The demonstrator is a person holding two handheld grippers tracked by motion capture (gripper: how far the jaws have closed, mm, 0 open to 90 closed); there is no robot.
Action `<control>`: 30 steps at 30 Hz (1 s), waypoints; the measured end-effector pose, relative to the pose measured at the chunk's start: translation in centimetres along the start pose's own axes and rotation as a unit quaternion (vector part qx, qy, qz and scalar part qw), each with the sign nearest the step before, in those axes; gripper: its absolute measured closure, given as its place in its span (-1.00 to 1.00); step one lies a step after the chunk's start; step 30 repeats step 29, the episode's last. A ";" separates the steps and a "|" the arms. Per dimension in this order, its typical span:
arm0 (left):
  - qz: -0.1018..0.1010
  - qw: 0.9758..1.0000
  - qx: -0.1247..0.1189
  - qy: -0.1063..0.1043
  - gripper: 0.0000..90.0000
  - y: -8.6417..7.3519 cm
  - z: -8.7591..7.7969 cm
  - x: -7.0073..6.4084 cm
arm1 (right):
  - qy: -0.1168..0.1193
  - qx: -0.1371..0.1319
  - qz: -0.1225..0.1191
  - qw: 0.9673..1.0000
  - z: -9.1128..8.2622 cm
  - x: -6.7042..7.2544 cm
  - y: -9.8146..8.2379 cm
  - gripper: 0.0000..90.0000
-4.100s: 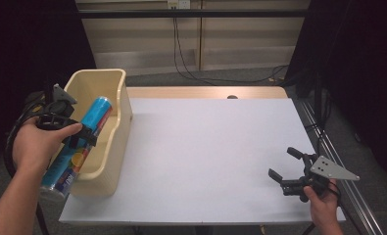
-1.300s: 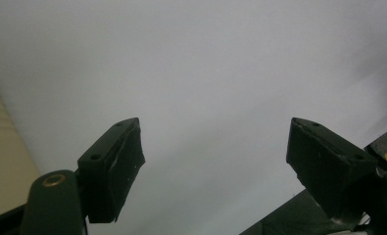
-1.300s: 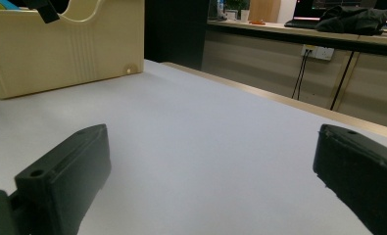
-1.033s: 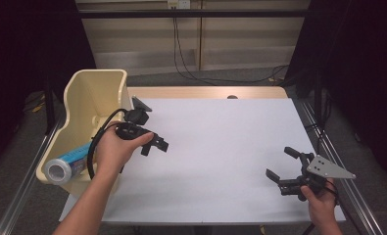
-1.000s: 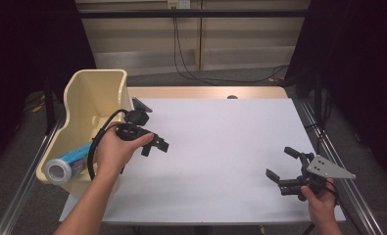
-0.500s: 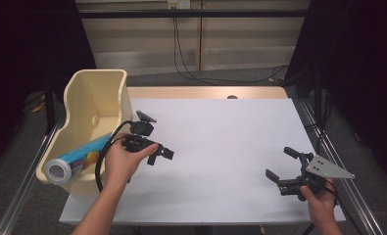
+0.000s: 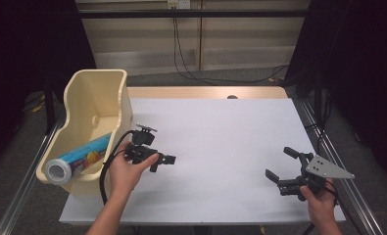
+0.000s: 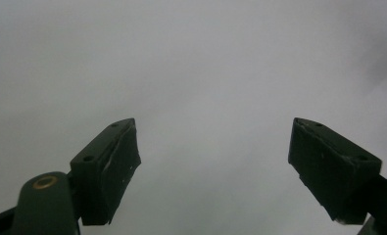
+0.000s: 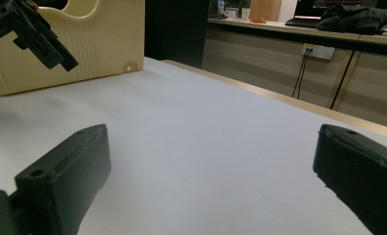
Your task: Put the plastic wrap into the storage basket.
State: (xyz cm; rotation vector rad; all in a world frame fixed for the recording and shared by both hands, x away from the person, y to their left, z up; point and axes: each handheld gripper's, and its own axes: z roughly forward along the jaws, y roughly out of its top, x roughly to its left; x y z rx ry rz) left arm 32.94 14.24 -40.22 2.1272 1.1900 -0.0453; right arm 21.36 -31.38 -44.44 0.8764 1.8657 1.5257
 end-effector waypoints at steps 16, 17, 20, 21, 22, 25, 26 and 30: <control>0.054 0.996 -0.076 -0.002 -0.74 -2.5 1.0 0.0 | 0.001 0.002 0.000 1.000 0.1 0.1 0.0 -0.99; 0.060 0.994 -0.091 -0.001 -0.75 -2.7 1.0 -0.1 | 0.001 0.002 -0.003 1.000 0.1 0.0 0.0 -0.99; 0.078 0.988 -0.132 0.007 -0.76 -3.4 1.0 -0.1 | 0.001 0.003 -0.002 1.000 0.1 0.1 0.0 -0.99; 0.083 0.986 -0.145 0.009 -0.77 -3.6 1.0 -0.2 | 0.001 0.002 -0.001 1.000 0.1 0.1 0.0 -0.99; 0.092 0.982 -0.166 0.016 -0.79 -3.8 0.8 -0.2 | 0.001 0.003 -0.002 1.000 0.1 0.1 0.0 -0.99; 0.090 0.975 -0.205 0.010 -0.81 -4.0 0.5 -0.1 | 0.002 0.003 -0.001 1.000 0.1 0.1 0.0 -0.99; 0.091 0.974 -0.210 0.008 -0.81 -4.1 0.4 0.0 | 0.002 0.003 -0.002 1.000 0.1 0.1 0.0 -0.99; 0.100 0.970 -0.220 0.017 -0.84 -4.2 0.3 0.0 | 0.001 0.003 -0.002 1.000 0.1 0.1 0.0 -0.99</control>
